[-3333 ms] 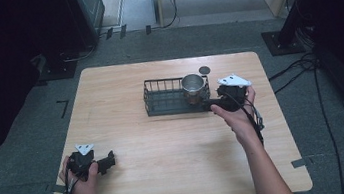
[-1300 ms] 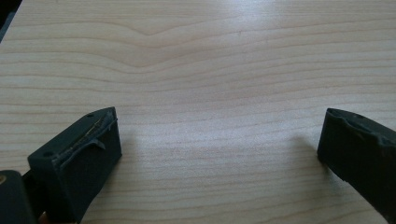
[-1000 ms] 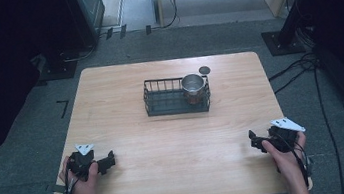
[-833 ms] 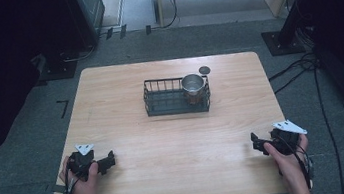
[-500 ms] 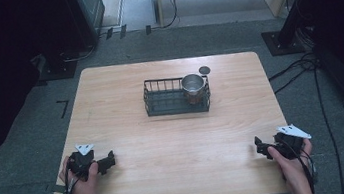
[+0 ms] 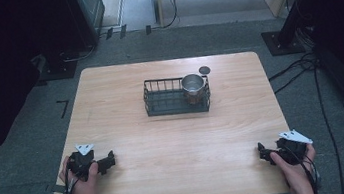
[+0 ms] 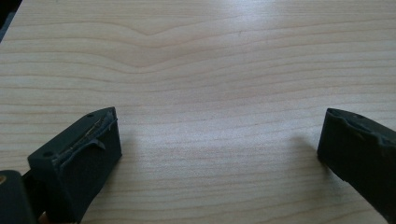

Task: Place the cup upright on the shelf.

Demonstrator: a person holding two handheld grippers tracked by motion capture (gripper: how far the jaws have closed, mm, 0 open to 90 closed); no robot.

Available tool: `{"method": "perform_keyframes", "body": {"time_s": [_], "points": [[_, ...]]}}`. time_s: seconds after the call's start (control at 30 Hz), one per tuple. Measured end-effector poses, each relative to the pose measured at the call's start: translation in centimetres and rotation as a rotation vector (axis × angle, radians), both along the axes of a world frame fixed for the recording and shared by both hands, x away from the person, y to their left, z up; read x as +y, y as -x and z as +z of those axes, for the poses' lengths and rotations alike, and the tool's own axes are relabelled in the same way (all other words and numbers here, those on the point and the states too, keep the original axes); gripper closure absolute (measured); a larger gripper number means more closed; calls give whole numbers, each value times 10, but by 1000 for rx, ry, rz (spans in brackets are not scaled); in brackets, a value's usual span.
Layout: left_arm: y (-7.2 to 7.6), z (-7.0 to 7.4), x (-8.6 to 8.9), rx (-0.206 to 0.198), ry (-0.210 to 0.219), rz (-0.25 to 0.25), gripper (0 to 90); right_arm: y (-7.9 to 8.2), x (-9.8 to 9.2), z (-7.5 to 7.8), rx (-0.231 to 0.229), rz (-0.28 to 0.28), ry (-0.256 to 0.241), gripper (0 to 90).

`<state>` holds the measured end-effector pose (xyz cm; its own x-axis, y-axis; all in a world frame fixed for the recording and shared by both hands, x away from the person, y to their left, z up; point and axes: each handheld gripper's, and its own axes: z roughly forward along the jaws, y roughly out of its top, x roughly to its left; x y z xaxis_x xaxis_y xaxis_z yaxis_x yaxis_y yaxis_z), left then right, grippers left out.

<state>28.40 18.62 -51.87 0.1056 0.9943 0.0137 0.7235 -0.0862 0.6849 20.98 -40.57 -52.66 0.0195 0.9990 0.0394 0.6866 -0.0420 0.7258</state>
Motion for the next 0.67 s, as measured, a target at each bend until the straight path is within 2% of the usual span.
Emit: {"method": "perform_keyframes", "body": {"time_s": [0.23,0.67], "points": [[0,0,0,0,0,0,0,3,0,-1,19,2,8,0],[0,0,0,0,0,0,0,3,0,-2,20,10,10,0]]}}
